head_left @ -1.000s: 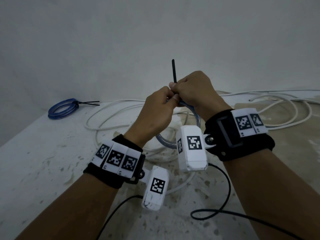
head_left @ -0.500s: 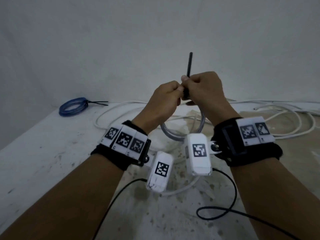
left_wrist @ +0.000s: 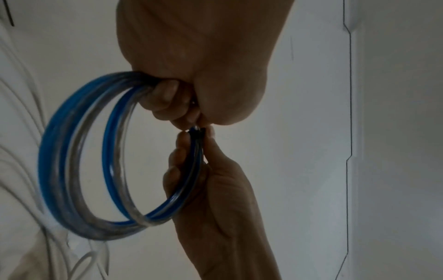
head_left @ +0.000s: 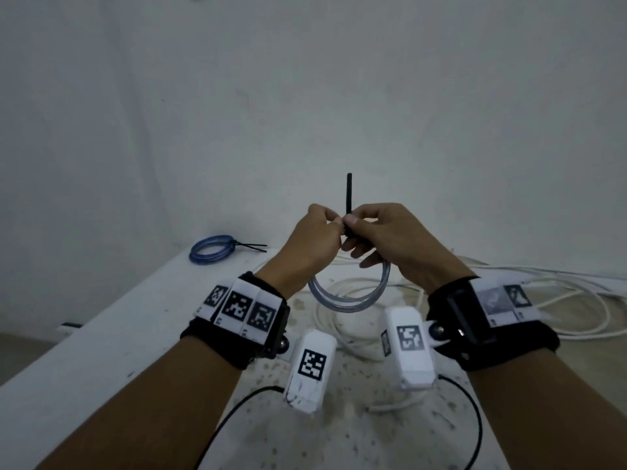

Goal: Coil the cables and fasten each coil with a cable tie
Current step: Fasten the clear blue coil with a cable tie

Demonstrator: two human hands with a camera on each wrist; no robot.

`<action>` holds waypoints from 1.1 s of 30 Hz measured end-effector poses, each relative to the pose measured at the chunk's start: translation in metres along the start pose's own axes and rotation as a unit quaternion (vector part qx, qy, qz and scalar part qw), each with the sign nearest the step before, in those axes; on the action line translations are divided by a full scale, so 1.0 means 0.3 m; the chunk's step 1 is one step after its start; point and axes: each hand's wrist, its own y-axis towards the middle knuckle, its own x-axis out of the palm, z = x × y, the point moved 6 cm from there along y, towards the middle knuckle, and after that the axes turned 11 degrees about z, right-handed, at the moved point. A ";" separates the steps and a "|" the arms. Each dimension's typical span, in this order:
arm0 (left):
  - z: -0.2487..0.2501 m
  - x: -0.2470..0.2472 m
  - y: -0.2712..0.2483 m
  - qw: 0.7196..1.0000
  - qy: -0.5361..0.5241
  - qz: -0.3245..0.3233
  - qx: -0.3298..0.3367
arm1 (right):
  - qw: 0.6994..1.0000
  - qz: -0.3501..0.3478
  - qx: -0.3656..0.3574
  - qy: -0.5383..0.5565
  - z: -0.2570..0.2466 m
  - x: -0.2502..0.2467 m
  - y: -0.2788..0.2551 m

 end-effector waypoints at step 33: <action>-0.155 -0.460 0.023 0.979 -0.155 0.132 0.015 | 0.958 0.105 0.079 0.256 -0.041 0.402 0.070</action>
